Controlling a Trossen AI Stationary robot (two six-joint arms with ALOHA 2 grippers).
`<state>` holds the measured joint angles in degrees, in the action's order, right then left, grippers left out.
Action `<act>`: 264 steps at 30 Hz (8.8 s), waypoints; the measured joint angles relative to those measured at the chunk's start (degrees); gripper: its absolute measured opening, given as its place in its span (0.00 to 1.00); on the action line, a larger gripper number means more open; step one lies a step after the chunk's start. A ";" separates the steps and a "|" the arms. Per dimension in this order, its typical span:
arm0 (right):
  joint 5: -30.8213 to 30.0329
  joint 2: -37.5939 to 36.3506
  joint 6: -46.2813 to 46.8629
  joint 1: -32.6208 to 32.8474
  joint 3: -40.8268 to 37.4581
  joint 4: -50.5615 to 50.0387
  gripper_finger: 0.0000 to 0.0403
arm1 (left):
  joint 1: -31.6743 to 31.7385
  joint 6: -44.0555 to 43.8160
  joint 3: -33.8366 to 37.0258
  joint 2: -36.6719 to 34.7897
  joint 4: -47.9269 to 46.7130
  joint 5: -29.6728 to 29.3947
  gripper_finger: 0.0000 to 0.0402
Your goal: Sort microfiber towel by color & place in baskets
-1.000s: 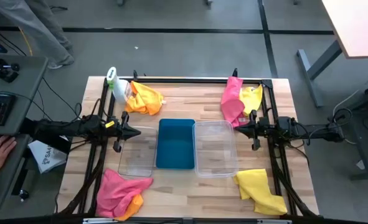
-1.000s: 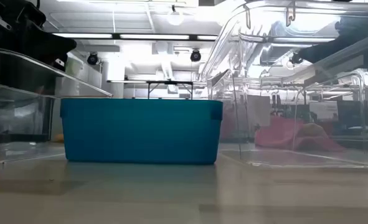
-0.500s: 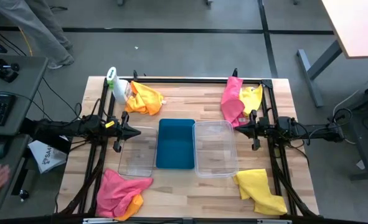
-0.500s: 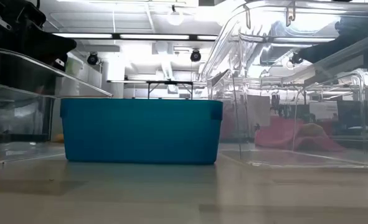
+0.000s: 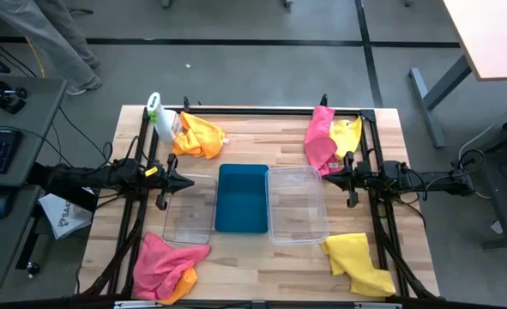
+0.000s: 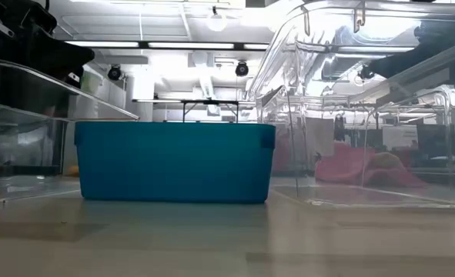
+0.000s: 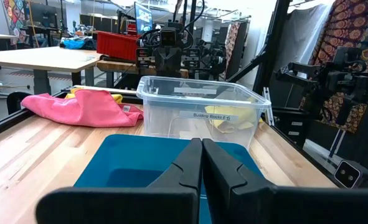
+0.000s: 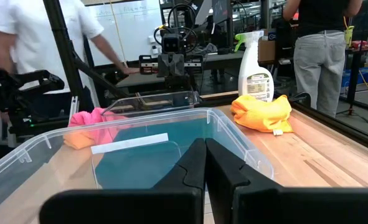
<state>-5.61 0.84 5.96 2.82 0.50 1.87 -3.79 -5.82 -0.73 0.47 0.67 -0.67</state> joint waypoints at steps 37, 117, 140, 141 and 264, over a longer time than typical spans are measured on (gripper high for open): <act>-0.01 0.00 0.00 -0.01 -0.01 0.00 0.00 | -0.01 0.00 0.02 0.00 0.01 0.00 0.00; 0.00 0.00 -0.01 -0.01 0.00 0.00 0.00 | 45.89 0.39 -74.28 112.04 -56.57 -3.16 0.54; 0.00 0.00 0.00 0.00 0.00 -0.01 0.00 | 34.90 3.29 -75.19 80.53 -43.24 -0.64 0.01; -0.01 0.00 0.00 -0.01 0.00 0.00 0.00 | 33.29 2.26 -75.17 77.62 -41.57 0.62 0.01; -8.79 74.18 45.40 -52.93 28.56 -32.80 0.22 | 27.25 -9.58 -68.79 53.06 -27.30 6.23 0.49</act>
<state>-14.40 75.02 51.37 -50.11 29.06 -30.93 23.46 -15.40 -69.52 53.53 -26.63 5.56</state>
